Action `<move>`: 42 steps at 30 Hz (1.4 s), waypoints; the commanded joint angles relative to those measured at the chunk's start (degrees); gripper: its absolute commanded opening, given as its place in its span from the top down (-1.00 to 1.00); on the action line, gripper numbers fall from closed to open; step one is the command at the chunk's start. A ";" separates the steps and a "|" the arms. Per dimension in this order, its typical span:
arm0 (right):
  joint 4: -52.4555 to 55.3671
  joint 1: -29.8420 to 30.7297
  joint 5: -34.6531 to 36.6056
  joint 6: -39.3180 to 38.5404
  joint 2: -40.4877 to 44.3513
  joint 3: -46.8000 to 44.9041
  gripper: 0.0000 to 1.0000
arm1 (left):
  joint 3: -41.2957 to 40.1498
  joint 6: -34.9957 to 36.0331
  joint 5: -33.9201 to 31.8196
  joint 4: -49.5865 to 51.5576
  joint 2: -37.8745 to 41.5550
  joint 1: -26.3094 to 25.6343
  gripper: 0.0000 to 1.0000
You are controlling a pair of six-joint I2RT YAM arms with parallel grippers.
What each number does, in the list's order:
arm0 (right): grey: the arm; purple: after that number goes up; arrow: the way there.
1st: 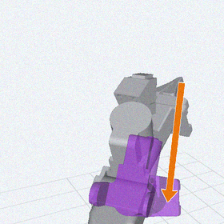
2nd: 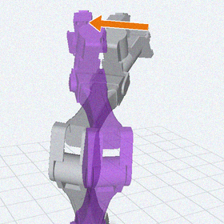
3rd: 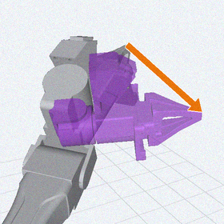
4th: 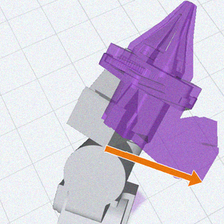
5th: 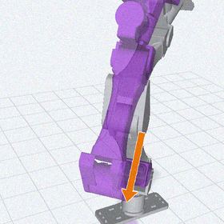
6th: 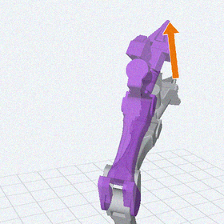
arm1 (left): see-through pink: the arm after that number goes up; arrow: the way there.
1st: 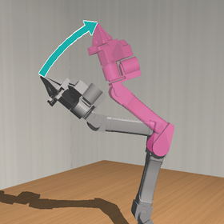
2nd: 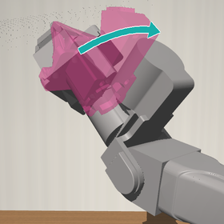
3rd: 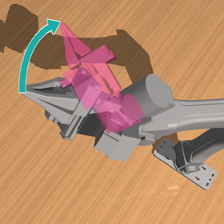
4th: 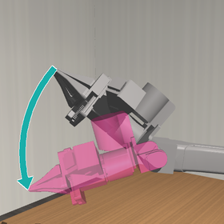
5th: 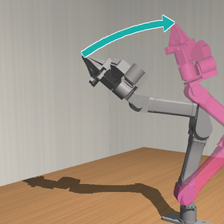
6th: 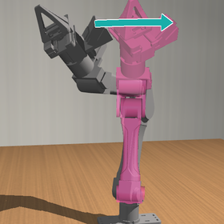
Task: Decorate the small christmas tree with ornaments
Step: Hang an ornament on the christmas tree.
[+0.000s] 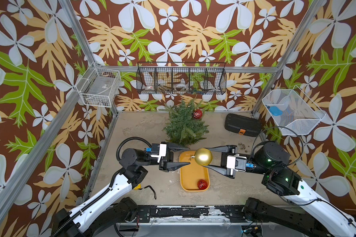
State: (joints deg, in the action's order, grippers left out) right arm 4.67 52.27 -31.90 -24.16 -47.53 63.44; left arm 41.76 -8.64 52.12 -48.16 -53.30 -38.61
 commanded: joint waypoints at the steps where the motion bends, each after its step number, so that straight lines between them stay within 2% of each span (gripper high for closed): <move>1: -1.48 0.02 0.70 1.15 -0.04 0.26 0.26 | 0.86 0.97 -0.64 0.53 -0.04 -0.28 0.03; 5: -1.33 0.06 1.04 1.49 -0.28 0.28 0.29 | 1.78 1.53 -0.37 2.79 -0.63 -0.54 0.11; 12: -1.20 0.02 4.93 2.19 -0.27 0.54 0.36 | 1.77 2.43 -0.11 4.40 -0.57 -0.76 0.38; 15: -1.01 0.02 4.61 2.10 -0.33 0.62 0.36 | 1.75 2.91 -0.19 5.18 -0.47 -0.75 0.42; 25: 0.45 0.05 5.26 1.49 -0.06 0.55 0.36 | 3.40 5.69 -1.53 9.75 -0.38 -0.76 0.76; 27: 0.76 0.02 5.69 1.49 -0.16 0.54 0.37 | 3.55 6.01 -1.87 10.45 -0.24 -0.72 0.74; 29: 1.03 0.02 5.96 1.47 -0.07 0.54 0.37 | 3.68 6.07 -1.86 10.95 -0.23 -0.76 0.44; 33: 0.87 0.05 6.62 1.40 -0.02 0.37 0.38 | 3.24 6.62 -0.25 11.01 -0.40 -0.77 0.10; 37: 0.96 0.01 6.50 1.14 -0.01 0.28 0.38 | 3.81 5.70 0.06 10.85 -1.26 -0.73 0.10; 42: 0.79 0.02 6.07 1.23 -0.05 0.02 0.38 | 4.90 4.95 -0.44 10.80 -1.84 -0.76 0.26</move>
State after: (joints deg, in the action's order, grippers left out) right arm 6.07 52.27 -25.54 -22.92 -47.62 63.59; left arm 45.98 -2.92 51.48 -36.71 -55.05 -39.33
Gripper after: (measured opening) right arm 0.485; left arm 0.382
